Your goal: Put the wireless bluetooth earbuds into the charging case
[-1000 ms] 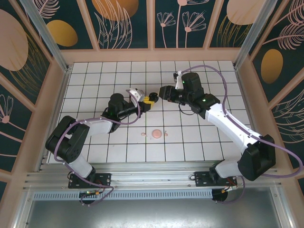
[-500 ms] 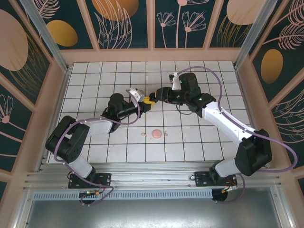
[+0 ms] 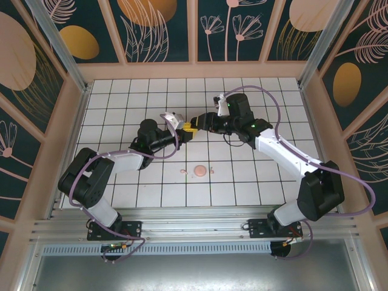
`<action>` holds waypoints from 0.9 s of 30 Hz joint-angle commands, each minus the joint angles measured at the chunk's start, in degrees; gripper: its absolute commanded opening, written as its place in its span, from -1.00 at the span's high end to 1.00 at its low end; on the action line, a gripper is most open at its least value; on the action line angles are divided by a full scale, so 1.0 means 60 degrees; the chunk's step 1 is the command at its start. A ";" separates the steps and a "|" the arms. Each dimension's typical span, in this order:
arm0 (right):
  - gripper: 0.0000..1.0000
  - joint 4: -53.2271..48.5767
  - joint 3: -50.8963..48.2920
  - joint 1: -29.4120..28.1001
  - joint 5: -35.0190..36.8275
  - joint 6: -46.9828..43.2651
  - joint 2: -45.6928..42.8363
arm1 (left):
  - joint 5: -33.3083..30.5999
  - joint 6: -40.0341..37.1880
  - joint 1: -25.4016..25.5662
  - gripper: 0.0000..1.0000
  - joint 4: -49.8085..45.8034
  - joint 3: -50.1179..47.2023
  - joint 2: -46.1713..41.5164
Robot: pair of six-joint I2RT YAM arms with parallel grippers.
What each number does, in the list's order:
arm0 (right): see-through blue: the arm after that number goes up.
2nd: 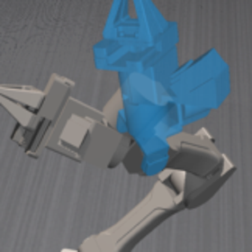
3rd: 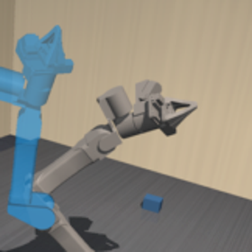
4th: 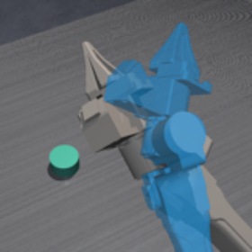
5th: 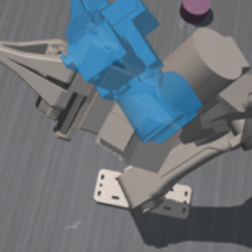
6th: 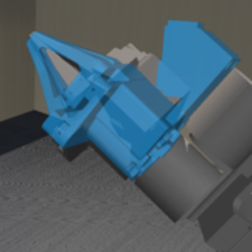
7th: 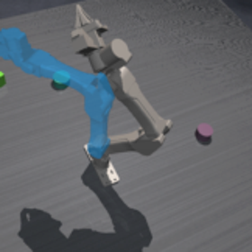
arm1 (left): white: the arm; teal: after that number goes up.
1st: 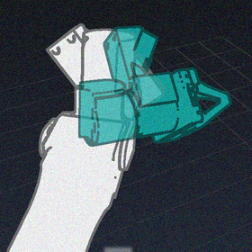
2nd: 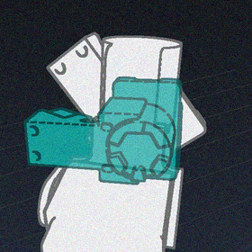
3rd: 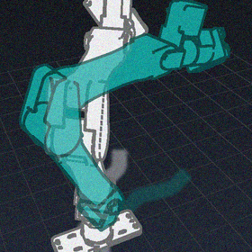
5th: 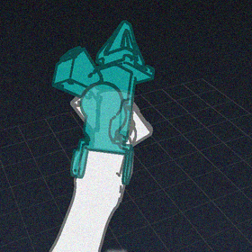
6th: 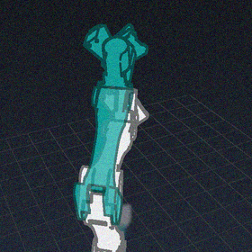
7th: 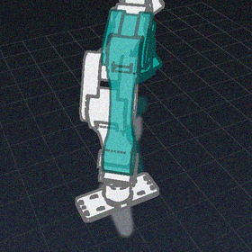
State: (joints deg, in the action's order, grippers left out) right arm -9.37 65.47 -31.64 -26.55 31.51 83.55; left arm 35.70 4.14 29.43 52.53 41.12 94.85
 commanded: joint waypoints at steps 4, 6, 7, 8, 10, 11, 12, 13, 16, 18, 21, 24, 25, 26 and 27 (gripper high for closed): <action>0.26 0.0300 -0.0116 -0.0064 -0.0333 -0.0066 0.0001 | 0.0131 0.0101 0.0068 0.90 0.0403 -0.0028 -0.0164; 0.28 0.0279 -0.0116 -0.0074 -0.0379 -0.0080 -0.0009 | 0.0119 0.0115 0.0061 0.90 0.0405 -0.0029 -0.0149; 0.28 0.0279 -0.0116 -0.0087 -0.0391 -0.0080 -0.0009 | 0.0114 0.0121 0.0057 0.90 0.0414 -0.0004 -0.0136; 0.29 0.0285 -0.0116 -0.0088 -0.0409 -0.0080 0.0005 | 0.0121 0.0115 0.0062 0.90 0.0414 -0.0013 -0.0134; 0.30 0.0277 -0.0116 -0.0102 -0.0439 -0.0095 0.0027 | 0.0117 0.0142 0.0054 0.90 0.0414 -0.0013 -0.0124; 0.30 0.0295 -0.0116 -0.0105 -0.0453 -0.0095 0.0041 | 0.0126 0.0131 0.0061 0.90 0.0414 0.0001 -0.0120; 0.31 0.0292 -0.0105 -0.0117 -0.0476 -0.0097 0.0063 | 0.0115 0.0138 0.0061 0.90 0.0414 0.0001 -0.0120; 0.32 0.0312 -0.0091 -0.0130 -0.0490 -0.0093 0.0078 | 0.0104 0.0145 0.0060 0.90 0.0405 -0.0004 -0.0112; 0.33 0.0314 -0.0043 -0.0175 -0.0513 -0.0109 0.0130 | 0.0100 0.0143 0.0061 0.90 0.0382 -0.0005 -0.0123; 0.33 0.0332 -0.0014 -0.0192 -0.0512 -0.0095 0.0145 | 0.0109 0.0154 0.0061 0.90 0.0385 -0.0013 -0.0120; 0.33 0.0371 0.0016 -0.0206 -0.0523 -0.0095 0.0204 | 0.0109 0.0162 0.0053 0.90 0.0382 -0.0006 -0.0120; 0.34 0.0426 0.0045 -0.0239 -0.0527 -0.0069 0.0233 | 0.0102 0.0160 0.0057 0.91 0.0380 -0.0015 -0.0116; 0.34 0.0466 0.0059 -0.0250 -0.0527 -0.0054 0.0244 | 0.0110 0.0159 0.0048 0.91 0.0383 -0.0005 -0.0120; 0.35 0.0483 0.0060 -0.0262 -0.0541 -0.0050 0.0255 | 0.0120 0.0160 0.0064 0.90 0.0374 -0.0009 -0.0116; 0.35 0.0495 0.0074 -0.0264 -0.0542 -0.0037 0.0253 | 0.0103 0.0159 0.0060 0.90 0.0385 -0.0013 -0.0119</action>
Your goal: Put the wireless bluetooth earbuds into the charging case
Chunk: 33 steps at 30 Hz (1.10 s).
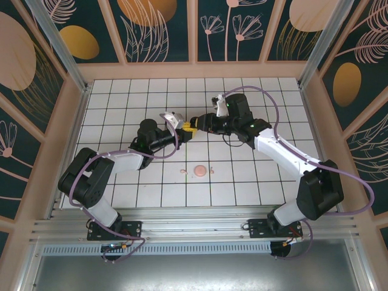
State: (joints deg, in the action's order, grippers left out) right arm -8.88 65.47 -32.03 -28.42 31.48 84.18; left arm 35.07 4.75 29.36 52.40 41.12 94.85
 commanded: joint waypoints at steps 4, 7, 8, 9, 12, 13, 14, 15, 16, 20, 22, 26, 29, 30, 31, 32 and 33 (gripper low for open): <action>0.36 0.0440 0.0104 -0.0250 -0.0208 -0.0007 0.0163 | 0.0208 0.0072 0.0071 0.91 0.0399 -0.0011 -0.0120; 0.36 0.0433 0.0116 -0.0252 -0.0128 0.0009 0.0178 | 0.0227 0.0087 0.0072 0.90 0.0411 -0.0014 -0.0123; 0.35 0.0418 0.0118 -0.0253 -0.0065 0.0011 0.0179 | 0.0223 0.0099 0.0072 0.91 0.0402 -0.0027 -0.0127; 0.34 0.0396 0.0132 -0.0255 0.0000 0.0011 0.0154 | 0.0220 0.0101 0.0072 0.90 0.0397 -0.0028 -0.0134; 0.33 0.0370 0.0133 -0.0220 0.0188 0.0052 0.0120 | 0.0260 0.0106 0.0072 0.91 0.0404 -0.0028 -0.0134; 0.32 0.0399 0.0132 -0.0200 0.0211 0.0069 0.0102 | 0.0256 0.0101 0.0072 0.90 0.0407 -0.0041 -0.0134; 0.31 0.0434 0.0136 -0.0198 0.0211 0.0091 0.0120 | 0.0270 0.0113 0.0069 0.90 0.0405 -0.0040 -0.0134; 0.30 0.0468 0.0137 -0.0199 0.0198 0.0099 0.0120 | 0.0270 0.0118 0.0072 0.91 0.0400 -0.0042 -0.0134; 0.30 0.0499 0.0144 -0.0199 0.0182 0.0121 0.0123 | 0.0264 0.0116 0.0066 0.90 0.0401 -0.0042 -0.0134; 0.31 0.0592 0.0135 -0.0211 0.0129 0.0170 0.0148 | 0.0277 0.0116 0.0067 0.90 0.0407 -0.0051 -0.0149; 0.32 0.0628 0.0147 -0.0221 0.0152 0.0188 0.0148 | 0.0285 0.0123 0.0072 0.90 0.0407 -0.0048 -0.0149; 0.33 0.0552 0.0191 -0.0224 0.0236 0.0180 0.0124 | 0.0272 0.0134 0.0064 0.91 0.0420 -0.0049 -0.0148; 0.24 0.0411 0.0206 -0.0188 0.0449 0.0106 0.0001 | 0.0280 0.0131 0.0072 0.90 0.0414 -0.0072 -0.0154; 0.22 0.0397 0.0206 -0.0182 0.0499 0.0099 -0.0051 | 0.0298 0.0132 0.0064 0.90 0.0422 -0.0069 -0.0135; 0.22 0.0376 0.0184 -0.0177 0.0531 0.0096 -0.0105 | 0.0307 0.0147 0.0071 0.90 0.0416 -0.0073 -0.0134; 0.22 0.0372 0.0191 -0.0166 0.0559 0.0087 -0.0137 | 0.0308 0.0153 0.0072 0.91 0.0418 -0.0070 -0.0131; 0.22 0.0364 0.0202 -0.0155 0.0588 0.0074 -0.0165 | 0.0319 0.0164 0.0072 0.90 0.0432 -0.0071 -0.0133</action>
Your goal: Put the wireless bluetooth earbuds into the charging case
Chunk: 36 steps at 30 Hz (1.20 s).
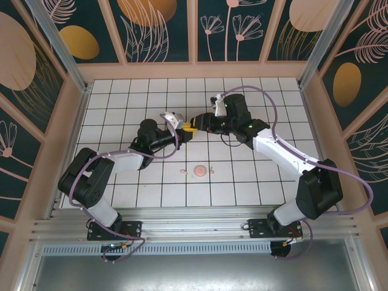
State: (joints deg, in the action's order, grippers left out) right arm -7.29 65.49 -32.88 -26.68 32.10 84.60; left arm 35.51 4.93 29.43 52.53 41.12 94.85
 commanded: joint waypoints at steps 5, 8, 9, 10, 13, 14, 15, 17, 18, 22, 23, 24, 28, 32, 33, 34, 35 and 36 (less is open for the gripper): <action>0.20 0.0029 0.0253 0.0002 0.0363 -0.0099 -0.0322 | 0.0228 0.0145 0.0061 0.90 0.0414 -0.0086 -0.0145; 0.14 0.0008 0.0234 0.0024 0.0388 -0.0170 -0.0470 | 0.0235 0.0145 0.0061 0.90 0.0414 -0.0088 -0.0134; 0.14 0.0014 0.0210 0.0030 0.0388 -0.0191 -0.0551 | 0.0241 0.0146 0.0059 0.90 0.0407 -0.0079 -0.0123; 0.14 0.0003 0.0189 0.0053 0.0403 -0.0207 -0.0615 | 0.0251 0.0155 0.0057 0.90 0.0414 -0.0085 -0.0131; 0.14 -0.0063 0.0104 0.0126 0.0364 -0.0238 -0.0783 | 0.0253 0.0160 0.0059 0.90 0.0428 -0.0086 -0.0120; 0.14 -0.0073 0.0052 0.0168 0.0311 -0.0231 -0.0811 | 0.0251 0.0160 0.0060 0.90 0.0429 -0.0086 -0.0116; 0.15 -0.0078 -0.0011 0.0194 0.0214 -0.0223 -0.0849 | 0.0239 0.0160 0.0060 0.90 0.0429 -0.0083 -0.0134; 0.16 -0.0111 -0.0100 0.0195 0.0000 -0.0208 -0.0851 | 0.0235 0.0160 0.0061 0.90 0.0429 -0.0086 -0.0134; 0.16 -0.0144 -0.0136 0.0193 -0.0067 -0.0208 -0.0830 | 0.0243 0.0160 0.0061 0.91 0.0418 -0.0068 -0.0134; 0.21 -0.0117 -0.0266 0.0194 -0.0208 -0.0136 -0.0757 | 0.0252 0.0160 0.0061 0.91 0.0414 -0.0042 -0.0134; 0.23 -0.0104 -0.0281 0.0205 -0.0226 -0.0135 -0.0730 | 0.0260 0.0162 0.0061 0.91 0.0407 -0.0043 -0.0134; 0.24 -0.0089 -0.0294 0.0198 -0.0241 -0.0127 -0.0704 | 0.0250 0.0160 0.0061 0.90 0.0416 -0.0023 -0.0134; 0.30 -0.0086 -0.0347 0.0196 -0.0316 -0.0122 -0.0609 | 0.0239 0.0145 0.0064 0.91 0.0412 -0.0010 -0.0127; 0.32 -0.0144 -0.0424 0.0199 -0.0329 -0.0105 -0.0608 | 0.0242 0.0146 0.0061 0.91 0.0398 -0.0028 -0.0136; 0.33 -0.0133 -0.0455 0.0193 -0.0329 -0.0091 -0.0616 | 0.0238 0.0146 0.0060 0.90 0.0400 -0.0027 -0.0134; 0.35 -0.0127 -0.0471 0.0204 -0.0329 -0.0076 -0.0634 | 0.0238 0.0149 0.0061 0.91 0.0400 -0.0017 -0.0134; 0.36 -0.0122 -0.0499 0.0202 -0.0331 -0.0061 -0.0626 | 0.0246 0.0145 0.0061 0.91 0.0400 -0.0027 -0.0134; 0.37 -0.0116 -0.0522 0.0202 -0.0344 -0.0047 -0.0623 | 0.0240 0.0153 0.0059 0.91 0.0396 -0.0027 -0.0127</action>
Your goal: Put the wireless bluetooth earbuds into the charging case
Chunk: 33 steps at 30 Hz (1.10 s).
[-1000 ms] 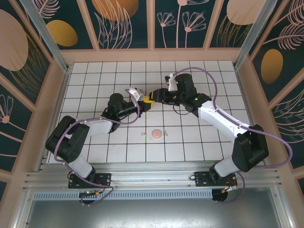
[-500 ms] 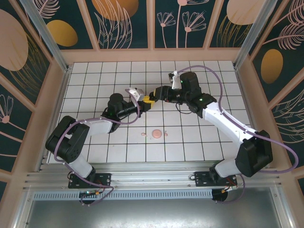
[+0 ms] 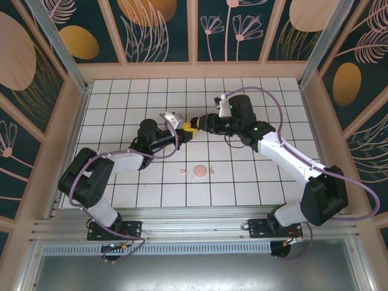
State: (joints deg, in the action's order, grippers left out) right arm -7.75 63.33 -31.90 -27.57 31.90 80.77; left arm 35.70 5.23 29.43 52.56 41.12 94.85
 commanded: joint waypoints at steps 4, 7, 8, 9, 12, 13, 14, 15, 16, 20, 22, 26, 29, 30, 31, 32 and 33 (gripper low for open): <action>0.39 -0.0024 -0.0242 0.0037 -0.0224 0.0004 0.0042 | 0.0202 0.0094 0.0061 0.91 0.0383 -0.0028 -0.0145; 0.39 0.0009 -0.0272 0.0041 -0.0242 0.0028 0.0057 | 0.0208 0.0100 0.0060 0.91 0.0394 -0.0028 -0.0149; 0.40 0.0021 -0.0284 0.0032 -0.0253 0.0030 0.0055 | 0.0211 0.0095 0.0061 0.91 0.0396 -0.0026 -0.0149; 0.41 0.0054 -0.0286 0.0029 -0.0253 0.0030 0.0072 | 0.0202 0.0094 0.0061 0.91 0.0396 0.0000 -0.0144; 0.44 0.0154 -0.0257 0.0030 -0.0311 0.0044 0.0115 | 0.0202 0.0111 0.0061 0.91 0.0395 -0.0012 -0.0149; 0.45 0.0200 -0.0257 0.0032 -0.0339 0.0059 0.0133 | 0.0204 0.0109 0.0057 0.91 0.0393 -0.0012 -0.0141; 0.46 0.0235 -0.0232 0.0041 -0.0355 0.0059 0.0159 | 0.0206 0.0109 0.0061 0.91 0.0394 -0.0009 -0.0149; 0.47 0.0256 -0.0220 0.0039 -0.0370 0.0059 0.0185 | 0.0207 0.0116 0.0060 0.91 0.0396 -0.0012 -0.0149; 0.48 0.0280 -0.0202 0.0031 -0.0385 0.0047 0.0215 | 0.0211 0.0109 0.0068 0.91 0.0392 -0.0017 -0.0149; 0.51 0.0368 -0.0147 0.0029 -0.0429 0.0045 0.0303 | 0.0215 0.0122 0.0055 0.91 0.0396 -0.0004 -0.0143; 0.52 0.0451 -0.0124 0.0030 -0.0443 0.0060 0.0336 | 0.0217 0.0124 0.0056 0.91 0.0392 -0.0010 -0.0134; 0.53 0.0536 -0.0025 0.0014 -0.0466 0.0059 0.0430 | 0.0242 0.0133 0.0060 0.91 0.0402 0.0002 -0.0123; 0.53 0.0591 0.0028 -0.0001 -0.0486 0.0045 0.0519 | 0.0253 0.0136 0.0061 0.91 0.0396 -0.0008 -0.0134; 0.53 0.0623 0.0047 -0.0001 -0.0488 0.0045 0.0539 | 0.0258 0.0142 0.0066 0.91 0.0394 -0.0008 -0.0138; 0.53 0.0632 0.0065 -0.0001 -0.0503 0.0045 0.0568 | 0.0263 0.0144 0.0060 0.91 0.0396 -0.0008 -0.0134; 0.54 0.0648 0.0089 -0.0017 -0.0515 0.0058 0.0597 | 0.0263 0.0133 0.0061 0.91 0.0389 -0.0002 -0.0146; 0.54 0.0655 0.0112 -0.0028 -0.0528 0.0061 0.0614 | 0.0275 0.0124 0.0061 0.91 0.0395 -0.0013 -0.0145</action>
State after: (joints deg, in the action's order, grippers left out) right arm -6.17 62.43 -31.90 -29.69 32.10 83.24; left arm 35.22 5.67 29.23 52.45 41.12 94.85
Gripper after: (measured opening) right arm 0.230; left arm 0.169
